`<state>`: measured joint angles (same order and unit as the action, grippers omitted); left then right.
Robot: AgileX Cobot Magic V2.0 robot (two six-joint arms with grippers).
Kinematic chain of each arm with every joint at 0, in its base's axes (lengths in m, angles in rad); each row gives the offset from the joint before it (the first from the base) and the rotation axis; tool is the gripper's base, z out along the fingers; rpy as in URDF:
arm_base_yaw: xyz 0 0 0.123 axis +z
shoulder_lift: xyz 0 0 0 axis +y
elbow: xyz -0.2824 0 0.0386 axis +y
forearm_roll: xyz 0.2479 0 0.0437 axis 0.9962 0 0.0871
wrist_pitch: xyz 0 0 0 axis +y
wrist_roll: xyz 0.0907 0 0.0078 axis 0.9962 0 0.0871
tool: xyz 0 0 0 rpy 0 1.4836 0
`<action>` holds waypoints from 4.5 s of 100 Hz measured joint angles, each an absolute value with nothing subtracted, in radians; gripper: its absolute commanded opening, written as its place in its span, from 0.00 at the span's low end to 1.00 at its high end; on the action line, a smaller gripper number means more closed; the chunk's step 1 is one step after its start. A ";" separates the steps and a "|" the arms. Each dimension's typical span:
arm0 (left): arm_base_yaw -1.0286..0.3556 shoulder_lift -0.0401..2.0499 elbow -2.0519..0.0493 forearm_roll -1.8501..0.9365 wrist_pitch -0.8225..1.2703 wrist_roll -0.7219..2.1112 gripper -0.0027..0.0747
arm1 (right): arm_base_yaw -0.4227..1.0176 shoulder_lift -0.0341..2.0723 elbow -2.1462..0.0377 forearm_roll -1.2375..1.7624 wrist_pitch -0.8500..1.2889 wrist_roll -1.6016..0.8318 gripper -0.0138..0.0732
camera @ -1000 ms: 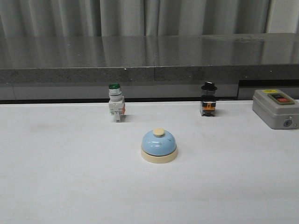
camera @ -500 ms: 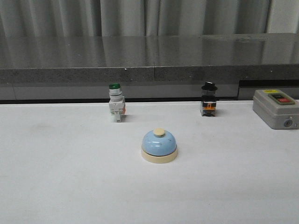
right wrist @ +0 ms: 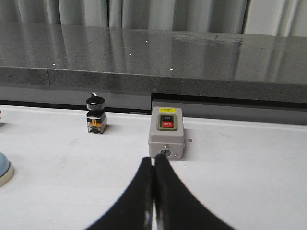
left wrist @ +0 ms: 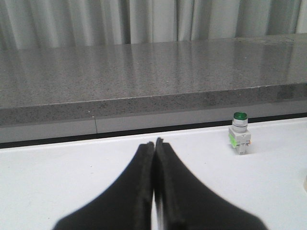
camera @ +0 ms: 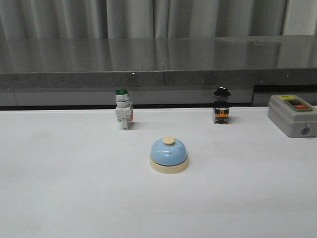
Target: Place and press bell with both arms
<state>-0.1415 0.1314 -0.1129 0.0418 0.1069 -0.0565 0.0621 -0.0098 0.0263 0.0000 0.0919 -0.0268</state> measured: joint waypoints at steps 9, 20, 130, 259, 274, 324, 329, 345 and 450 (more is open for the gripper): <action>-0.110 0.085 -0.071 0.042 0.102 -0.059 0.01 | 0.062 -0.010 0.026 0.000 0.092 -0.027 0.08; -0.075 0.030 -0.026 0.042 0.092 -0.062 0.01 | 0.062 -0.010 0.026 0.000 0.092 -0.027 0.08; -0.053 -0.004 -0.001 0.042 0.012 -0.062 0.01 | 0.062 -0.010 0.026 0.000 0.090 -0.027 0.08; -0.053 -0.004 -0.001 0.040 0.006 -0.062 0.01 | 0.062 0.506 -0.627 0.013 0.578 -0.027 0.08; -0.053 -0.004 -0.001 0.040 0.006 -0.062 0.01 | 0.062 0.635 -0.707 0.015 0.622 -0.027 0.08; -0.053 -0.004 -0.001 0.040 0.006 -0.064 0.01 | 0.102 0.876 -0.725 0.090 0.604 -0.027 0.08; -0.053 -0.004 -0.001 0.040 0.006 -0.064 0.01 | 0.127 0.913 -0.738 0.095 0.604 -0.027 0.08; -0.053 -0.004 -0.001 0.040 0.006 -0.064 0.01 | 0.228 1.056 -0.803 0.097 0.598 -0.027 0.08; -0.053 -0.004 -0.001 0.040 0.000 -0.064 0.01 | 0.572 1.830 -1.287 0.102 0.584 -0.027 0.08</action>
